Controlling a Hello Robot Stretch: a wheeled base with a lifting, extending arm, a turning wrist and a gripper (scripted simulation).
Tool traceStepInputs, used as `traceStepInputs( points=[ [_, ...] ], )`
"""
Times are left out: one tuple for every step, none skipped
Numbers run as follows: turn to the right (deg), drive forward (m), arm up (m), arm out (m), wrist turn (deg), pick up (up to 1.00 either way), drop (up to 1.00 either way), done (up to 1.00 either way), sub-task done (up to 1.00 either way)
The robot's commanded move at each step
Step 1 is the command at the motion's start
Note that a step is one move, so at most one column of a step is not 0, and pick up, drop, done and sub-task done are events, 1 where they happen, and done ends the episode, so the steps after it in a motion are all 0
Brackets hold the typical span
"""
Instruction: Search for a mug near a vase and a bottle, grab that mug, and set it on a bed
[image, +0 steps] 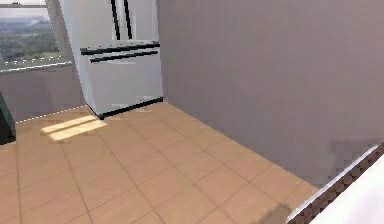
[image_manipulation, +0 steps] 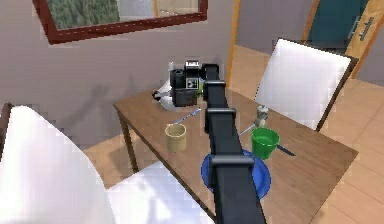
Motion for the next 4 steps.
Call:
traceStepInputs(
  points=[
    [0.0,0.00,-0.30,0.00,0.0,0.00,0.00,0.00,0.00],
    [0.0,0.00,0.00,0.00,0.0,1.00,0.00,0.00,0.00],
    [0.0,0.00,0.10,0.00,0.0,0.00,0.00,0.00,0.00],
    [0.0,0.00,0.26,0.00,0.0,0.00,0.00,0.00,0.00]
  ],
)
